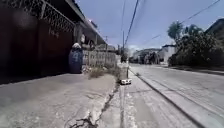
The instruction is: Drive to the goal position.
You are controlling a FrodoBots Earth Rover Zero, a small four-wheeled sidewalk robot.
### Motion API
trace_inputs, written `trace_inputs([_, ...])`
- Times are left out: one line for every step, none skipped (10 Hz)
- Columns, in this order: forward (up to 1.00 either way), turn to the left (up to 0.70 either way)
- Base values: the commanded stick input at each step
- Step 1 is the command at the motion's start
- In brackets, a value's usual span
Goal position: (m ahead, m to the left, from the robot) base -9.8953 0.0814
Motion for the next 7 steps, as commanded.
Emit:
trace_inputs([0.00,0.00])
trace_inputs([0.00,0.00])
trace_inputs([0.00,0.00])
trace_inputs([0.00,0.00])
trace_inputs([0.00,-0.46])
trace_inputs([0.00,-0.65])
trace_inputs([0.00,-0.70])
